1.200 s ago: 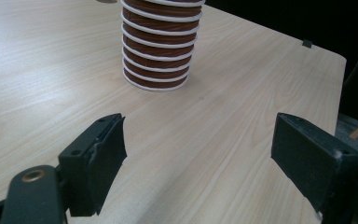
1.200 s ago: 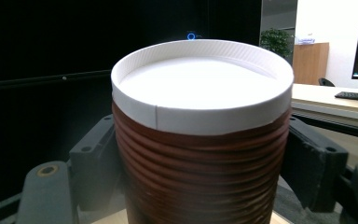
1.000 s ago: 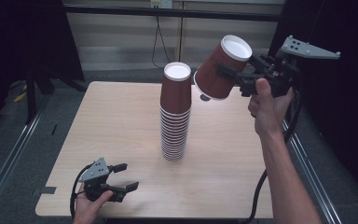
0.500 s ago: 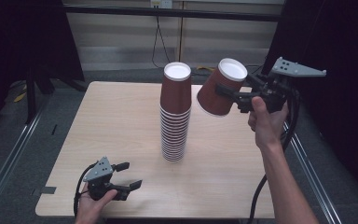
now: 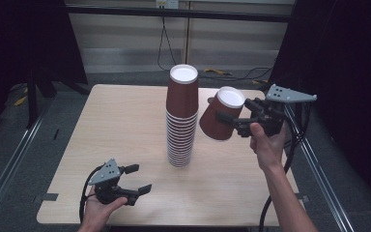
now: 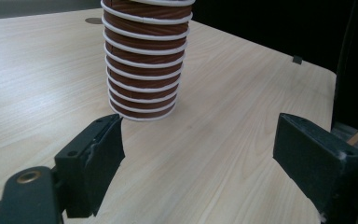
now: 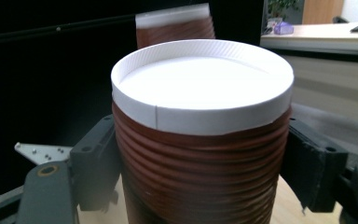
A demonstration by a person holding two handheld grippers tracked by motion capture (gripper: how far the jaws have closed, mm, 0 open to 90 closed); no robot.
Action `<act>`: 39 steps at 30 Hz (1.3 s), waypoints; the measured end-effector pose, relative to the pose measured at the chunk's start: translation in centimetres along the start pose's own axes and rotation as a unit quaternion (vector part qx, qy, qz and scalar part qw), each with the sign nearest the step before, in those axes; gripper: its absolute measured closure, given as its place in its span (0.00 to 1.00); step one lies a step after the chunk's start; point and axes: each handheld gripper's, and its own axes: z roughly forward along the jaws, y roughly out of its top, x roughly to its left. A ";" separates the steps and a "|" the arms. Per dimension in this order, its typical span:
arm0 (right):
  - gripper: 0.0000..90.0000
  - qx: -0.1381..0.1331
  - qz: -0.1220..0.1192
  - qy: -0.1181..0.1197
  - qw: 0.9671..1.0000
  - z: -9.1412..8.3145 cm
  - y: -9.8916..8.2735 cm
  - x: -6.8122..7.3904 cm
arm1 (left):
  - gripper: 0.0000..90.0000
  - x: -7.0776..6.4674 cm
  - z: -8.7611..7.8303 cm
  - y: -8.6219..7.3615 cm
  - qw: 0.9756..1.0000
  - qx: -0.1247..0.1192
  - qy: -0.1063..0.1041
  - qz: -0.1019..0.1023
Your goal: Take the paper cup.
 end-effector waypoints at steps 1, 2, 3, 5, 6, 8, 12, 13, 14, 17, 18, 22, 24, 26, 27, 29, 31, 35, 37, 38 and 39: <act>0.25 0.003 0.002 0.002 1.000 0.2 -0.4 0.0 | 0.18 0.1 0.0 0.1 1.000 0.002 0.002 0.002; 0.25 0.006 0.004 0.003 1.000 0.3 -0.8 0.1 | 0.18 0.1 0.0 0.2 1.000 0.001 0.006 0.004; 0.25 0.006 0.005 0.005 1.000 0.4 -1.0 0.1 | 0.18 0.2 0.0 0.4 1.000 -0.002 0.011 0.003; 0.25 0.005 0.011 0.009 1.000 0.4 -1.8 0.2 | 0.18 0.3 0.0 0.7 1.000 -0.004 0.008 0.004; 0.25 0.007 0.012 0.011 1.000 0.4 -2.1 0.2 | 0.18 0.3 0.0 0.9 1.000 -0.003 0.012 0.008; 0.25 0.010 0.015 0.015 1.000 0.5 -2.9 0.4 | 0.18 0.4 0.0 1.2 1.000 -0.009 0.013 0.010; 0.25 0.015 0.021 0.022 0.999 0.6 -4.3 0.8 | 0.18 0.2 0.5 1.8 1.000 -0.010 0.013 0.017; 0.25 0.017 0.022 0.024 0.999 0.6 -4.6 0.8 | 0.18 0.0 0.8 1.9 1.000 -0.008 0.009 0.019; 0.25 0.019 0.022 0.027 0.999 0.7 -5.0 0.9 | 0.18 -0.1 0.9 2.0 1.000 -0.007 0.010 0.023; 0.25 0.024 0.028 0.033 0.999 0.9 -5.8 1.0 | 0.18 -0.6 1.5 2.3 0.999 0.001 0.003 0.032; 0.25 0.028 0.029 0.034 0.999 1.0 -6.1 1.1 | 0.19 -0.7 1.7 2.4 0.999 0.003 0.014 0.034; 0.25 0.038 0.032 0.041 0.998 1.5 -6.9 1.3 | 0.19 -0.7 2.2 3.0 0.999 0.003 -0.001 0.040; 0.25 0.040 0.034 0.046 0.998 1.8 -7.3 1.4 | 0.19 -0.9 2.4 3.3 0.999 0.004 -0.004 0.044; 0.24 0.040 0.035 0.051 0.997 2.1 -7.8 1.5 | 0.19 -1.0 2.7 3.6 0.999 0.002 -0.008 0.045; 0.25 0.041 0.035 0.052 0.997 2.2 -7.9 1.6 | 0.19 -1.1 2.8 3.7 0.999 0.002 -0.007 0.048; 0.25 0.047 0.036 0.056 0.997 2.5 -8.3 1.7 | 0.19 -1.3 3.1 3.7 0.999 0.002 -0.012 0.047; 0.25 0.052 0.035 0.060 0.996 2.7 -8.6 1.8 | 0.19 -1.6 3.4 3.6 0.999 0.004 -0.012 0.051; 0.25 0.056 0.035 0.063 0.996 2.9 -9.1 2.0 | 0.19 -1.9 3.4 3.5 0.998 0.002 -0.014 0.054; 0.25 0.061 0.034 0.065 0.995 3.2 -9.3 2.1 | 0.19 -1.9 3.4 3.5 0.998 0.000 -0.015 0.054; 0.25 0.062 0.035 0.066 0.995 3.3 -9.4 2.2 | 0.19 -1.9 3.4 3.5 0.998 0.001 -0.014 0.055; 0.24 0.059 0.035 0.068 0.995 3.4 -9.6 2.3 | 0.19 -1.9 3.4 3.4 0.998 0.000 -0.013 0.056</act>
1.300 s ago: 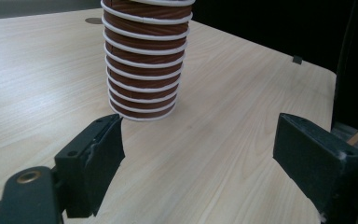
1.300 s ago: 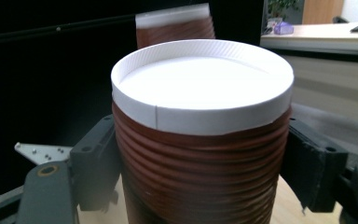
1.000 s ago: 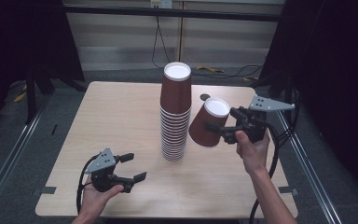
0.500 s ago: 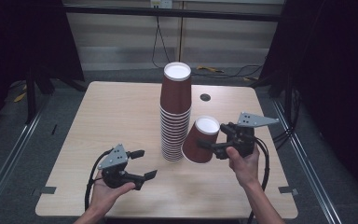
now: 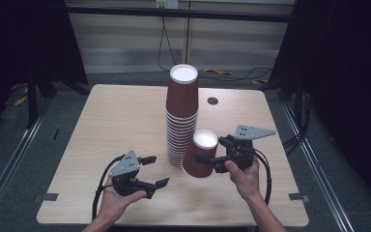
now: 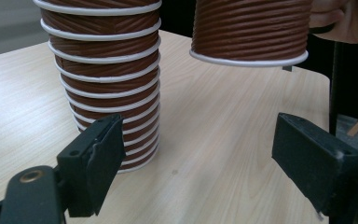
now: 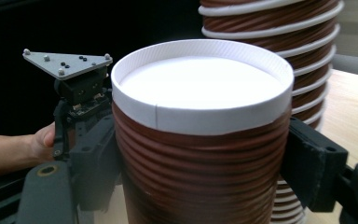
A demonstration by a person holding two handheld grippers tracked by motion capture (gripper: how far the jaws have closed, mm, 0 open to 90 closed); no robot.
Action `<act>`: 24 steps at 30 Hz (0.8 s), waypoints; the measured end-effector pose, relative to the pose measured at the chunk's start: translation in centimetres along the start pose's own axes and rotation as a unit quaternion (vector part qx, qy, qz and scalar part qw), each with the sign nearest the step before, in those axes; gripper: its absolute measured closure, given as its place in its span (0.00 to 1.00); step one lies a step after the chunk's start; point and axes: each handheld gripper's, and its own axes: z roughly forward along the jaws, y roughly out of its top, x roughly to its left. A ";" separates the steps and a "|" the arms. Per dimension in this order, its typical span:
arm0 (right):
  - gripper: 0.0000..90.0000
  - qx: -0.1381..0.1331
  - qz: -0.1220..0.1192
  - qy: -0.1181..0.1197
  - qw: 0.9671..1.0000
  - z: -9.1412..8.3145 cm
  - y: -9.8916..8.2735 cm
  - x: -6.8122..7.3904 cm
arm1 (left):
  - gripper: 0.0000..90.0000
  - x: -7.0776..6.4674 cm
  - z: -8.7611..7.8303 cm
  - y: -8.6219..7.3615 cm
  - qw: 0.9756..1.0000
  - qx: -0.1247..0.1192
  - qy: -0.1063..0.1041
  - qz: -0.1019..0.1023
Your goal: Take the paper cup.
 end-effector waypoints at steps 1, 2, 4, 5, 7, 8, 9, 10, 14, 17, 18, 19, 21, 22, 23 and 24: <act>0.24 0.002 0.000 -0.002 1.000 0.2 -0.1 0.1 | 0.19 0.0 0.0 0.0 1.000 -0.001 -0.002 -0.001; 0.24 0.004 0.001 0.000 1.000 0.4 -0.2 0.2 | 0.19 0.0 0.0 0.0 1.000 -0.002 -0.007 -0.003; 0.25 0.006 0.002 0.005 1.000 0.7 -0.4 0.3 | 0.19 -0.1 0.1 0.0 1.000 -0.001 -0.007 0.000; 0.25 0.009 0.001 0.008 1.000 0.9 -0.5 0.4 | 0.19 -0.2 0.2 0.0 1.000 -0.002 -0.011 0.000; 0.24 0.012 0.001 0.013 1.000 1.3 -0.6 0.6 | 0.19 -0.3 0.3 0.0 1.000 -0.001 -0.016 0.000; 0.25 0.013 0.001 0.015 1.000 1.5 -0.6 0.7 | 0.19 -0.4 0.4 0.1 1.000 -0.001 -0.018 0.000; 0.25 0.014 0.001 0.017 1.000 1.6 -0.7 0.7 | 0.18 -0.5 0.5 0.1 1.000 -0.001 -0.020 -0.001; 0.25 0.015 0.003 0.020 1.000 1.8 -0.7 0.8 | 0.18 -0.6 0.7 0.2 1.000 -0.002 -0.022 0.000; 0.25 0.024 0.003 0.025 0.999 2.4 -1.1 0.9 | 0.18 -1.0 0.9 0.5 0.999 -0.006 -0.032 0.003; 0.25 0.025 0.003 0.030 0.999 2.7 -1.3 0.9 | 0.18 -1.3 1.0 0.6 0.999 -0.005 -0.032 0.007; 0.25 0.027 0.002 0.031 0.999 2.8 -1.3 1.0 | 0.18 -1.3 1.1 0.6 0.999 -0.007 -0.037 0.004; 0.25 0.028 0.002 0.034 0.999 3.0 -1.4 1.0 | 0.18 -1.3 1.2 0.6 0.999 -0.005 -0.036 0.005; 0.25 0.032 0.005 0.040 0.999 3.3 -1.5 1.1 | 0.17 -1.4 1.5 0.5 0.999 -0.004 -0.038 0.000; 0.25 0.033 0.005 0.042 0.999 3.4 -1.5 1.2 | 0.17 -1.4 1.5 0.5 0.999 0.000 -0.039 0.000; 0.25 0.032 0.006 0.046 0.998 3.6 -1.5 1.2 | 0.17 -1.5 1.7 0.5 0.999 -0.001 -0.039 0.000; 0.25 0.033 0.006 0.046 0.998 3.7 -1.6 1.2 | 0.17 -1.5 1.7 0.5 0.999 0.003 -0.041 0.000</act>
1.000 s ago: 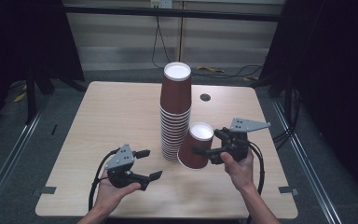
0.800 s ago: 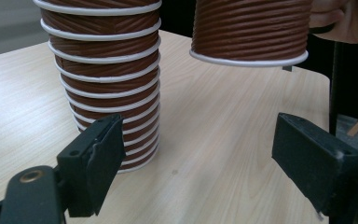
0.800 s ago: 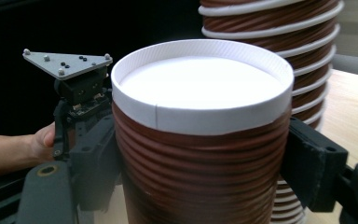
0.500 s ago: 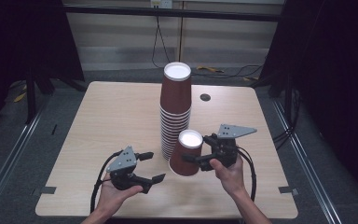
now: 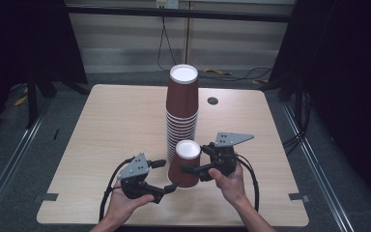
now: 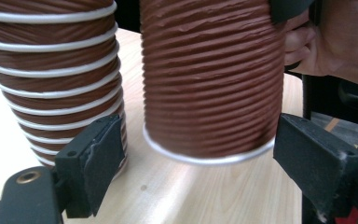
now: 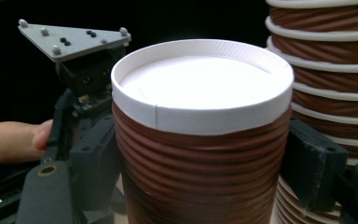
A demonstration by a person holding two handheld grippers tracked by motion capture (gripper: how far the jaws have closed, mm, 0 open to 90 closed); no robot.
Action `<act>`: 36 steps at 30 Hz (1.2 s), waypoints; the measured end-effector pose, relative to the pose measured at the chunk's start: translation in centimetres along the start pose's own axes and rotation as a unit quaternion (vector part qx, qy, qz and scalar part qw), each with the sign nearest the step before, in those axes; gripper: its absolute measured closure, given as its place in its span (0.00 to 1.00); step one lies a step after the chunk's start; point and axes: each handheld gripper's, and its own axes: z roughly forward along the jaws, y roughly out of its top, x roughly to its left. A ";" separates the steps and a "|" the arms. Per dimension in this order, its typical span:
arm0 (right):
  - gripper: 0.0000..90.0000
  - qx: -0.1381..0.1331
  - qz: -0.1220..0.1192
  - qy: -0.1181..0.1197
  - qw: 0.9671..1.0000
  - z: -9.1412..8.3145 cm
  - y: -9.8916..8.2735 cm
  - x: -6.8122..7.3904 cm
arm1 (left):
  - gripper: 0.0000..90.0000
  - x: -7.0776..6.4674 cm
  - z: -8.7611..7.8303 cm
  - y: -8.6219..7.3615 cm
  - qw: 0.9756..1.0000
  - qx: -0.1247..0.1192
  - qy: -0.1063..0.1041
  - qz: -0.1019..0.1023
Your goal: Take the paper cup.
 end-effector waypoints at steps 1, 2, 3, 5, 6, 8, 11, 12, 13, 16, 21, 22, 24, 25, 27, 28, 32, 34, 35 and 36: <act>0.25 0.001 -0.002 0.000 1.000 0.1 0.0 0.0 | 0.17 0.0 0.1 0.0 1.000 0.000 -0.003 -0.001; 0.25 0.001 0.001 0.001 1.000 0.2 0.0 0.0 | 0.17 0.0 0.2 0.0 1.000 0.001 -0.004 -0.003; 0.25 0.001 0.001 0.001 1.000 0.3 -0.1 0.0 | 0.17 0.0 0.3 0.0 1.000 0.000 -0.005 -0.005; 0.25 0.004 0.001 0.001 1.000 0.5 -0.1 0.0 | 0.15 0.0 0.5 0.0 1.000 0.003 -0.008 -0.006; 0.25 0.006 0.002 0.002 1.000 0.6 -0.1 0.0 | 0.13 -0.1 0.7 0.0 1.000 0.003 -0.006 -0.007; 0.25 0.007 0.002 0.004 1.000 0.7 -0.2 0.0 | 0.12 -0.2 0.9 0.0 1.000 0.002 -0.006 -0.004; 0.25 0.009 0.001 0.010 1.000 0.9 -0.3 0.2 | 0.10 -0.3 1.2 0.1 1.000 0.005 -0.006 -0.005; 0.25 0.009 0.001 0.010 1.000 1.0 -0.4 0.2 | 0.10 -0.4 1.4 0.1 1.000 0.005 -0.012 -0.008; 0.25 0.009 0.000 0.012 1.000 1.1 -0.4 0.3 | 0.09 -0.4 1.5 0.1 1.000 0.007 -0.013 -0.006; 0.25 0.008 -0.004 0.018 1.000 1.3 -0.4 0.5 | 0.07 -0.5 1.6 0.2 1.000 0.007 -0.015 -0.004; 0.25 0.007 -0.005 0.030 1.000 1.5 -0.4 0.7 | 0.07 -0.5 1.5 0.3 1.000 0.003 -0.018 -0.008; 0.25 0.006 -0.006 0.030 1.000 1.6 -0.4 0.7 | 0.07 -0.5 1.5 0.4 1.000 -0.001 -0.020 -0.011; 0.25 0.002 -0.008 0.032 0.999 1.6 -0.4 0.8 | 0.07 -0.4 1.4 0.5 1.000 -0.004 -0.021 -0.012; 0.25 0.002 -0.008 0.034 0.999 1.6 -0.4 0.8 | 0.08 -0.3 1.4 0.5 1.000 -0.005 -0.023 -0.013; 0.24 0.001 -0.008 0.034 0.999 1.5 -0.4 0.8 | 0.08 -0.4 1.4 0.5 1.000 -0.005 -0.023 -0.012; 0.24 0.002 -0.009 0.033 0.999 1.5 -0.4 0.8 | 0.08 -0.4 1.4 0.5 1.000 -0.005 -0.023 -0.011; 0.24 0.001 -0.011 0.031 0.999 1.6 -0.6 0.9 | 0.10 -0.5 1.4 0.4 1.000 0.001 -0.020 -0.006; 0.24 0.001 -0.010 0.032 0.999 1.6 -0.7 0.9 | 0.11 -0.4 1.3 0.4 1.000 0.003 -0.021 -0.002; 0.23 0.001 -0.009 0.033 0.999 1.6 -0.7 0.8 | 0.11 -0.4 1.3 0.4 1.000 0.005 -0.020 0.000; 0.23 0.001 -0.008 0.035 0.999 1.6 -0.7 0.7 | 0.12 -0.4 1.2 0.4 1.000 0.005 -0.019 0.001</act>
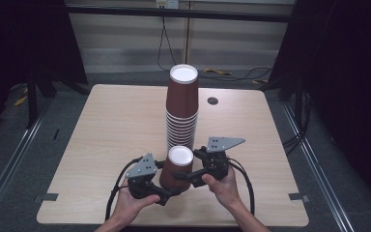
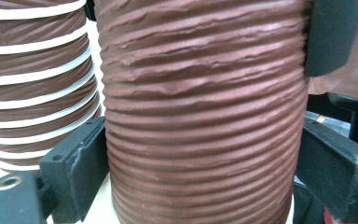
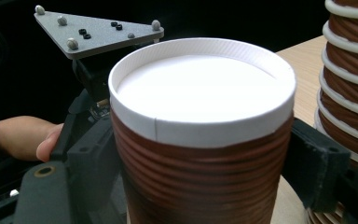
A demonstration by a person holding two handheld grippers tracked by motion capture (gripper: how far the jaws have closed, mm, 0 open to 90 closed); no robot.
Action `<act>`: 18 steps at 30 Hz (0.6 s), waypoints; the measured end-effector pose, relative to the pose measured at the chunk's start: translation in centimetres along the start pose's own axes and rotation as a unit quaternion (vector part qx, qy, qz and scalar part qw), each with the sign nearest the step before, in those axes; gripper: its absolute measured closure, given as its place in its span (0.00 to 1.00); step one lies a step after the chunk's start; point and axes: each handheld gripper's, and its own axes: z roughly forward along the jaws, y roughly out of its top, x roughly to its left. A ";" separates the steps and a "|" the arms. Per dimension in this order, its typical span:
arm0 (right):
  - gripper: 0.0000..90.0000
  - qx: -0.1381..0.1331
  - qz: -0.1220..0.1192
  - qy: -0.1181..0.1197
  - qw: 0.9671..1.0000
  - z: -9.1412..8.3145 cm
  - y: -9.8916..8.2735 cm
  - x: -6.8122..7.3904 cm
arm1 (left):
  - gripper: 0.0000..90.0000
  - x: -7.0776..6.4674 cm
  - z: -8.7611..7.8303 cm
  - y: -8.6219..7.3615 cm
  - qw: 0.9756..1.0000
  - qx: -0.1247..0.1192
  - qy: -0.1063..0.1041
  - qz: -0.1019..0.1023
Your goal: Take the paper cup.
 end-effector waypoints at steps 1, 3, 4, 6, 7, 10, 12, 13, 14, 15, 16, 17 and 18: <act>0.23 -0.001 0.002 0.002 1.000 0.0 0.0 -0.1 | 0.13 0.0 -0.1 0.0 1.000 0.002 0.001 0.005; 0.22 -0.002 0.002 0.004 1.000 0.0 -0.1 -0.1 | 0.14 0.0 -0.2 0.1 1.000 0.005 0.001 0.007; 0.22 -0.002 0.002 0.006 1.000 0.0 -0.1 -0.1 | 0.14 0.0 -0.3 0.1 1.000 0.006 0.001 0.009; 0.21 0.000 0.002 0.009 1.000 0.1 0.0 -0.1 | 0.15 0.0 -0.4 0.1 1.000 0.006 -0.002 0.008; 0.21 0.002 0.002 0.009 1.000 0.1 0.0 -0.1 | 0.15 0.0 -0.4 0.1 1.000 0.006 -0.003 0.008; 0.16 0.011 0.000 0.005 1.000 0.2 0.0 -0.1 | 0.15 -0.1 -0.4 0.2 1.000 0.012 -0.004 0.012; 0.15 0.014 -0.002 0.001 1.000 0.3 0.0 0.0 | 0.15 -0.1 -0.4 0.1 1.000 0.014 -0.005 0.011; 0.15 0.014 -0.002 -0.001 1.000 0.2 0.0 0.0 | 0.15 0.0 -0.5 0.1 1.000 0.014 -0.006 0.011; 0.15 0.014 -0.003 -0.003 1.000 0.2 0.1 0.0 | 0.15 0.0 -0.5 0.1 1.000 0.013 -0.005 0.010; 0.15 0.015 -0.002 -0.002 1.000 0.2 0.1 0.0 | 0.15 0.0 -0.5 0.1 1.000 0.013 -0.005 0.010; 0.15 0.016 -0.002 -0.001 1.000 0.1 0.1 0.0 | 0.15 0.0 -0.5 0.1 1.000 0.015 -0.005 0.011; 0.15 0.015 -0.002 0.000 1.000 0.0 0.1 0.0 | 0.15 0.0 -0.5 0.1 1.000 0.017 -0.003 0.012; 0.15 0.014 0.000 0.000 1.000 0.0 0.1 0.0 | 0.15 0.0 -0.5 0.1 1.000 0.017 -0.004 0.012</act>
